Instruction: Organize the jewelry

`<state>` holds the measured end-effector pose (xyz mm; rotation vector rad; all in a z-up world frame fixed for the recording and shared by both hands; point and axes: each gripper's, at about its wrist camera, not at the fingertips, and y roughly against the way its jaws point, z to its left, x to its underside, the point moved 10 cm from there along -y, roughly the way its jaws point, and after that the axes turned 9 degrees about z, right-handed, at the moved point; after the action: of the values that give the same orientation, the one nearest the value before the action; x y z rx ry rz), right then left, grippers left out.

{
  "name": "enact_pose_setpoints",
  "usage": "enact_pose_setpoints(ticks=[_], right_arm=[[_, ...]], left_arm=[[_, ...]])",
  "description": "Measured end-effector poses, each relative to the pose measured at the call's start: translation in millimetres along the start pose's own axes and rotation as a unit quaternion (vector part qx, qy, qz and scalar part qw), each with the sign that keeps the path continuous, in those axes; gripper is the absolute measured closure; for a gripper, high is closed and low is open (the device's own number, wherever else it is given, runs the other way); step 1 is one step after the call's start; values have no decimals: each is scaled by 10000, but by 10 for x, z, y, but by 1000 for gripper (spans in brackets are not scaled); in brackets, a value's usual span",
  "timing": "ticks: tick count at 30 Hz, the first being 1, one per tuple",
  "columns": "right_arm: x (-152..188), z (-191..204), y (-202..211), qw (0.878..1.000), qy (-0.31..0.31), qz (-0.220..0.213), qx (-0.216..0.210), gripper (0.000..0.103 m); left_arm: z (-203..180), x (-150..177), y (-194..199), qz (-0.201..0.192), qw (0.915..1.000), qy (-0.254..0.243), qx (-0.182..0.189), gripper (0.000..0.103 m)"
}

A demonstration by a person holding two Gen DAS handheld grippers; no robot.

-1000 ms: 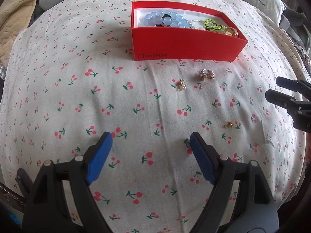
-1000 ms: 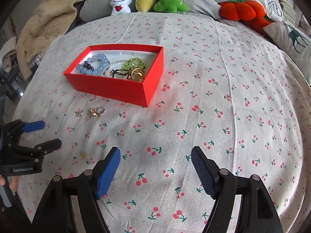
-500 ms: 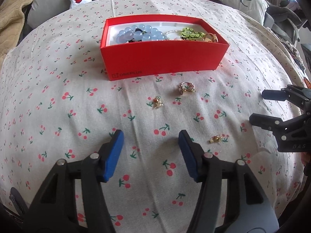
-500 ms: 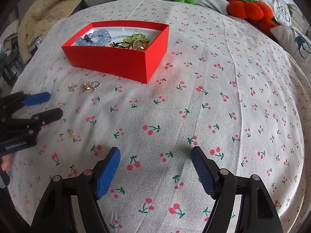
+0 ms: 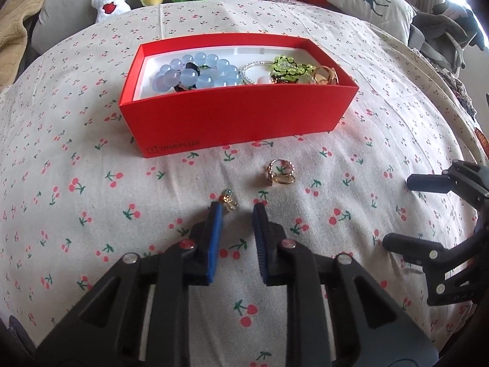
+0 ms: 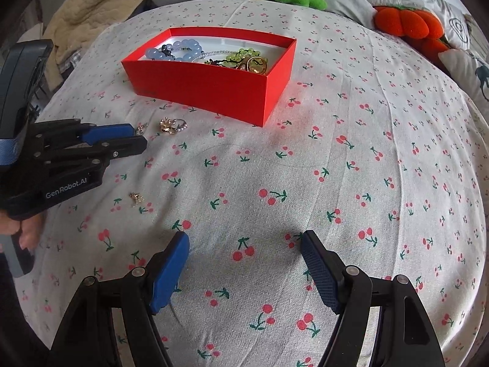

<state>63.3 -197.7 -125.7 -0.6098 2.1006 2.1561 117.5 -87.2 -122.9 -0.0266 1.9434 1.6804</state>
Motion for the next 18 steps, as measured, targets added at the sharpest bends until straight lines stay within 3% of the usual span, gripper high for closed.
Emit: enact_pose_setpoints(ticks=[4, 18], right_arm=[[-6, 3, 4, 10000, -27, -35, 14, 26], [-73, 483, -27, 9985, 349, -115, -408, 26]], left_arm=[[5, -12, -18, 64, 9999, 77, -43, 97], [299, 248, 197, 97, 9997, 224, -42, 103]])
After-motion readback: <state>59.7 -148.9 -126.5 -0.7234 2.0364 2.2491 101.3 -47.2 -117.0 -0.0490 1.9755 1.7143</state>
